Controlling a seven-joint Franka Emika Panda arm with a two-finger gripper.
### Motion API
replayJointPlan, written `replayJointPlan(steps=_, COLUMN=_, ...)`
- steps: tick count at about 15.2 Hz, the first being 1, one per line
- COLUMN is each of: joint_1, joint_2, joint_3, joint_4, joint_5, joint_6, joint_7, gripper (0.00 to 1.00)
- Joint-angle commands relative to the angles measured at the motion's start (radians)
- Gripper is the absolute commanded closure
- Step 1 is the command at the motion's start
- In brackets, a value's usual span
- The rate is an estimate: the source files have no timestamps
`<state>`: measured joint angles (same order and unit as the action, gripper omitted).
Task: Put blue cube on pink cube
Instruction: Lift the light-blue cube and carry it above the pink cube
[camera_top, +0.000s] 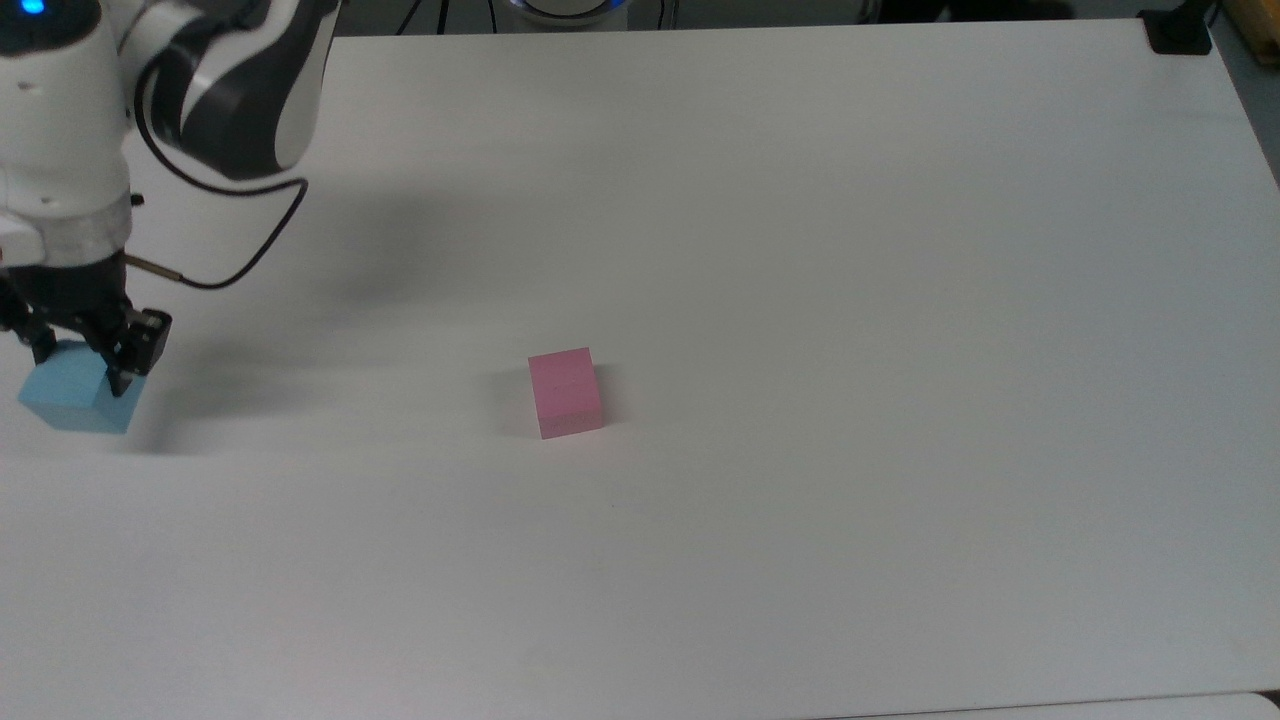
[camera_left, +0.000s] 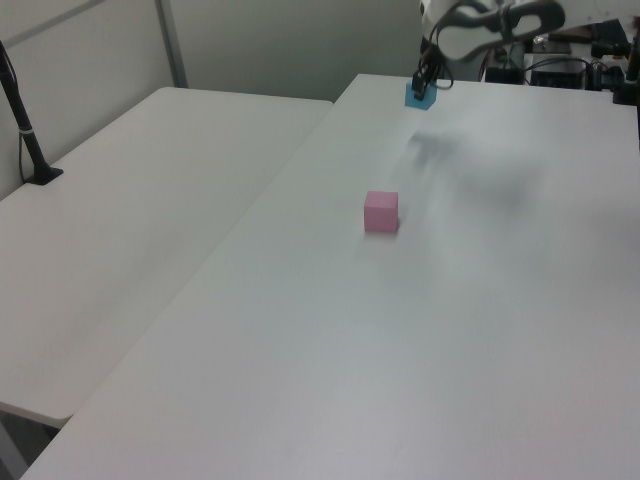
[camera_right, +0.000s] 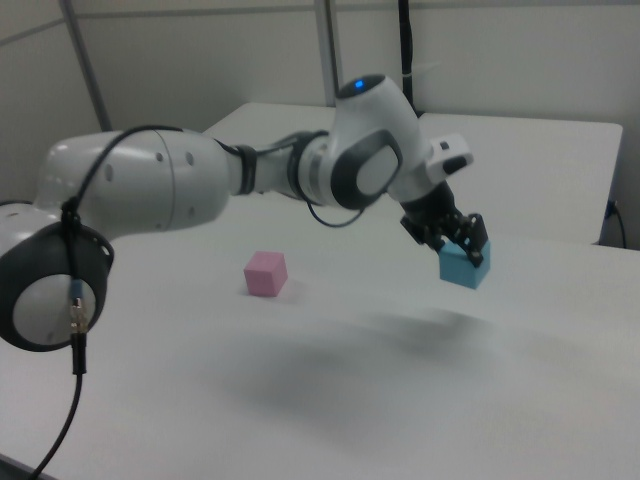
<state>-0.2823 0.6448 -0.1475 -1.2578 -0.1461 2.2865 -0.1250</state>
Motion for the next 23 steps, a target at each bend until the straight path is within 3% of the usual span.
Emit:
replayJointPlan(steps=1, joint_1=0.012, joint_2=-0.125, joint_3=0.054, joint_4=-0.049, joint_5=0.01, joint_6=-0.105, joint_7=0.08, gripper=0.47)
replayJointPlan(steps=5, joint_1=0.017, joint_2=-0.247, joint_3=0.143, joint_4=-0.049, joint_5=0.011, joint_6=-0.364, joint_7=0.111, gripper=0.48)
replayJointPlan(steps=12, joint_1=0.1, joint_2=-0.373, joint_3=0.174, joint_4=-0.06, joint_5=0.057, joint_6=-0.634, joint_7=0.11, gripper=0.48)
replayJointPlan(steps=16, joint_1=0.175, joint_2=-0.433, joint_3=0.172, joint_4=-0.135, joint_5=0.097, joint_6=-0.651, joint_7=0.145, gripper=0.48)
replayJointPlan(steps=19, joint_1=0.236, joint_2=-0.406, joint_3=0.174, joint_4=-0.135, joint_5=0.105, joint_6=-0.627, joint_7=0.307, gripper=0.48)
replayJointPlan(steps=23, joint_1=0.291, joint_2=-0.367, joint_3=0.174, joint_4=-0.146, joint_5=0.103, joint_6=-0.569, joint_7=0.334, gripper=0.48)
